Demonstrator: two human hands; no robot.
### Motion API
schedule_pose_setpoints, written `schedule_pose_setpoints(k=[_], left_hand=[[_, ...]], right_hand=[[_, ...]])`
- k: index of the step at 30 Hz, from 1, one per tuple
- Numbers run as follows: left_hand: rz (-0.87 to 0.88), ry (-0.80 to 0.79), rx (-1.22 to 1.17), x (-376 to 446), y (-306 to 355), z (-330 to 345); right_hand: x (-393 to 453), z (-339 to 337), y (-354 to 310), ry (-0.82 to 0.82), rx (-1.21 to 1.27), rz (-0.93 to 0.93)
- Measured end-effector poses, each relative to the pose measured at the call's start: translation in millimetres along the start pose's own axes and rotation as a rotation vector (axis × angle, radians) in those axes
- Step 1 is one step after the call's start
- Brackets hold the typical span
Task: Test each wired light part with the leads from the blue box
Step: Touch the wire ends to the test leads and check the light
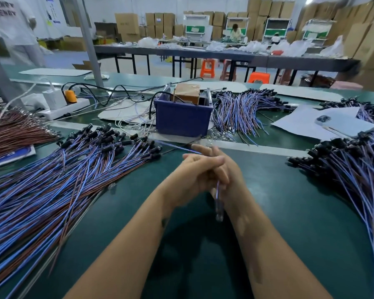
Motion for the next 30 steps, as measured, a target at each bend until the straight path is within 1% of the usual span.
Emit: schedule_pose_setpoints(k=[2, 3, 5, 7, 10, 12, 16, 17, 20, 22, 25, 30], left_hand=[[-0.102, -0.059, 0.054, -1.6, -6.9, -3.3], [-0.159, -0.062, 0.09, -3.5, -10.0, -8.2], [-0.227, -0.008, 0.157, -6.4, -14.9, -22.3], [-0.228, 0.142, 0.186, -6.7, -16.0, -38.8], [-0.218, 0.437, 0.207, -6.3, -17.0, -61.9], [-0.217, 0.557, 0.179, -6.6, -19.3, -70.1], [-0.166, 0.597, 0.17, -4.6, -20.9, -71.3], [-0.14, 0.606, 0.191, -3.9, -19.6, -71.5], [-0.061, 0.665, 0.245, -4.8, -13.1, -75.6], [-0.037, 0.693, 0.274, -6.5, -10.5, -79.2], [-0.021, 0.709, 0.342, -8.2, -8.9, -83.5], [-0.054, 0.655, 0.43, -8.1, -11.9, -82.8]], right_hand=[[0.2, -9.5, -5.2, 0.088, -0.025, -0.052], [0.2, -14.6, -9.3, 0.145, -0.042, -0.117], [-1.2, -23.3, -18.5, 0.26, -0.17, -0.277], [-3.2, -29.7, -22.3, 0.368, -0.281, -0.381], [-4.7, -34.4, -22.5, 0.449, -0.315, -0.418], [-5.2, -31.6, -22.1, 0.426, -0.329, -0.409], [-7.8, -12.4, -17.2, 0.287, -0.45, -0.452], [-8.2, -7.9, -15.4, 0.259, -0.521, -0.476], [-6.4, 0.8, -6.7, 0.198, -0.839, -0.503], [-3.6, 2.2, -1.1, 0.166, -0.95, -0.492], [-0.5, 0.3, 2.1, 0.171, -0.991, -0.474], [-2.2, -2.3, -1.6, 0.207, -0.995, -0.502]])
Point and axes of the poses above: each hand's wrist, its own x-axis towards the middle knuckle, its own z-axis out of the palm, y = z × x, the point moved 6 cm from there along x, towards the middle knuckle, and after that the axes turned 4 degrees about x, right-handed, at the moved point
